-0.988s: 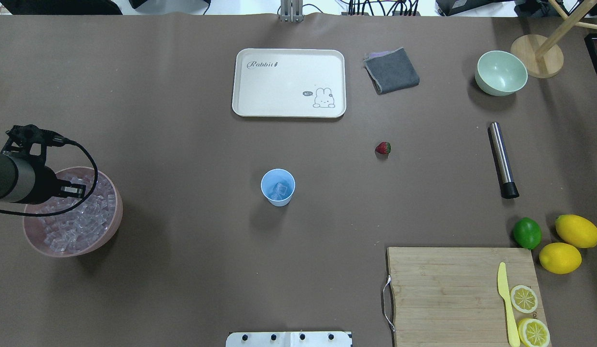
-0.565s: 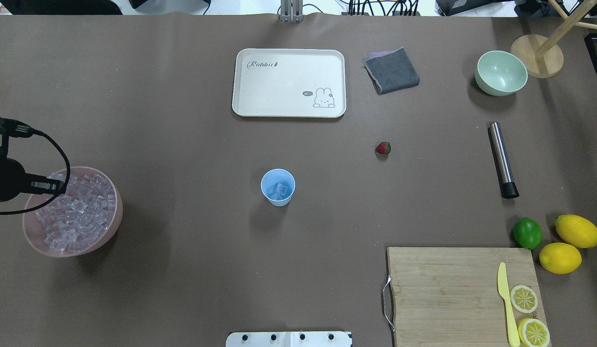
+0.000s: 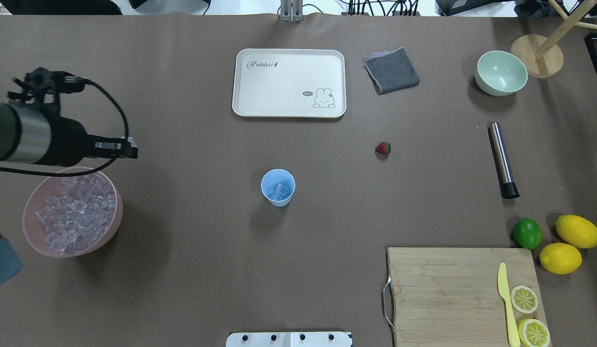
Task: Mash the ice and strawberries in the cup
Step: 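Carry the ice cube over the blue cup and open the left gripper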
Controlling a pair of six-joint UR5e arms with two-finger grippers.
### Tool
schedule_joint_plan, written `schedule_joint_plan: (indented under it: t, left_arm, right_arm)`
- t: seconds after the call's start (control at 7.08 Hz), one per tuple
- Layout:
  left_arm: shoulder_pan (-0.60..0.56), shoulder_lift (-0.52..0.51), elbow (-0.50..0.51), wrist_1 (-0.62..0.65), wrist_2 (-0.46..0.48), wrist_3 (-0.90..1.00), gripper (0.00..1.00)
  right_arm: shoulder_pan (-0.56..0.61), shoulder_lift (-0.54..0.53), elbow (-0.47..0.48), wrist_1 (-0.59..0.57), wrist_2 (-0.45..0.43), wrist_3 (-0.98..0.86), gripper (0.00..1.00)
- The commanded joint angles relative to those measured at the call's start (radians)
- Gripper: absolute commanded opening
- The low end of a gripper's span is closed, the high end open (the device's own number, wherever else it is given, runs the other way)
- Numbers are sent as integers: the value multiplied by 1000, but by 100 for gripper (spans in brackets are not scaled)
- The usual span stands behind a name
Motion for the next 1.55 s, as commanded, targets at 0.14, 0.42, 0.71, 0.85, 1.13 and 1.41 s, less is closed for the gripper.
schedule_joint_plan:
  t: [0.14,0.42,0.71,0.85,1.13,1.41]
  left_arm:
    - [249,-318,115,198,237,-132,0]
    - [323,-431,253,194,337,-184,0]
    - [333,-464,298,191,350,-195,0]
    - [334,-470,315,188,353,-196,0]
    - [337,-505,354,188,359,-196,0]
    - [349,-504,359,186,379,-196,0]
  right_arm:
    - [0,-2,-1,0,0,0,100]
    - [0,-2,-3,0,-1,0,100]
    - [0,-3,-3,0,0,0,100]
    - [0,-2,-5,0,0,0,100]
    - [0,-2,-8,0,0,0,100]
    - [0,-2,-8,0,4,0,100]
